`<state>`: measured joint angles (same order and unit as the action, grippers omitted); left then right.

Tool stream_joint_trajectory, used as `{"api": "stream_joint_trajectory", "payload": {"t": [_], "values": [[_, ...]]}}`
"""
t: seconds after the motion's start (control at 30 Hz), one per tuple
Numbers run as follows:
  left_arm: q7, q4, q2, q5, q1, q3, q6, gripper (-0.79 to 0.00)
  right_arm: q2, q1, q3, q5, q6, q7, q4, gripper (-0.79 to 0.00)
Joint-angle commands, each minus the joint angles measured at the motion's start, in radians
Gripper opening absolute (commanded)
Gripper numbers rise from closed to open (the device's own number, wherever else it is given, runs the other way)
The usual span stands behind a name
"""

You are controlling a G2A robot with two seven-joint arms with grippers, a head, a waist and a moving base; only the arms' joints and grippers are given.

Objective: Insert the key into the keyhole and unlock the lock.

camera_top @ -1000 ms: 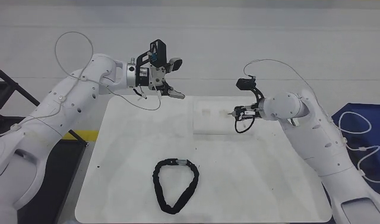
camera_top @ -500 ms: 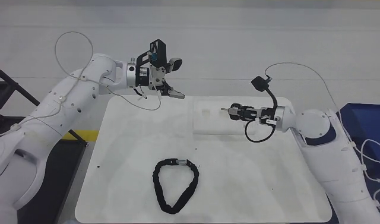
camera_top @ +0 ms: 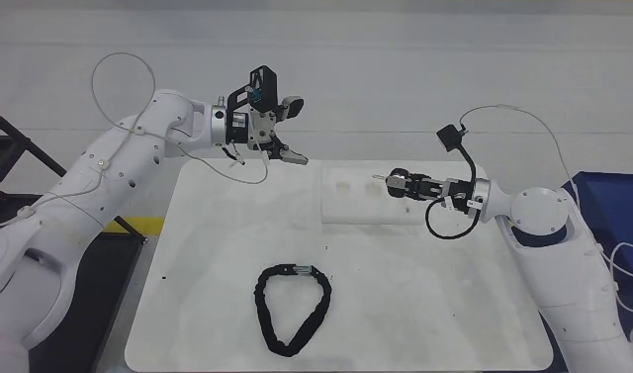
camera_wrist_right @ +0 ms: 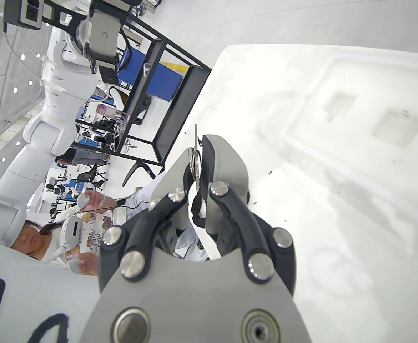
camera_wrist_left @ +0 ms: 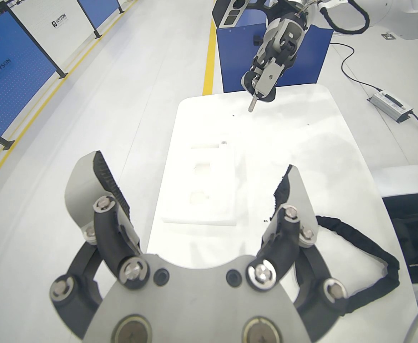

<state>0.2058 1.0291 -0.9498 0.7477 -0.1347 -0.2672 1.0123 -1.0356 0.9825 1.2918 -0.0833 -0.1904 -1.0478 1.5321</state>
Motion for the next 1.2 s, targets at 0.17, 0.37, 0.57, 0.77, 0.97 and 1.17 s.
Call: {"api": "stream_joint_trajectory", "payload": {"t": [0.17,0.37,0.57,0.77,0.97,1.17], "values": [[-0.078,0.028,0.011,0.019,-0.039,-0.032,-0.069,0.000,0.000,0.000,0.000,0.000,0.000,0.000,0.000,-0.785],[-0.081,0.062,0.027,0.078,-0.114,-0.053,-0.028,0.000,0.000,0.000,0.000,0.000,0.000,0.000,0.000,-0.785],[-0.048,0.111,0.038,0.196,-0.196,-0.062,0.000,0.000,0.000,0.000,0.000,0.000,0.000,0.000,0.000,-0.785],[0.049,0.133,0.048,0.330,-0.240,-0.041,0.000,0.000,0.000,0.000,0.000,0.000,0.000,0.000,0.000,-0.785],[0.154,0.113,0.055,0.424,-0.222,0.089,0.000,0.000,0.000,0.000,0.000,0.000,0.000,0.000,0.000,-0.785],[0.160,0.100,0.047,0.486,-0.265,0.097,0.000,0.000,0.000,0.000,0.000,0.000,0.000,0.000,0.000,-0.785]]}}
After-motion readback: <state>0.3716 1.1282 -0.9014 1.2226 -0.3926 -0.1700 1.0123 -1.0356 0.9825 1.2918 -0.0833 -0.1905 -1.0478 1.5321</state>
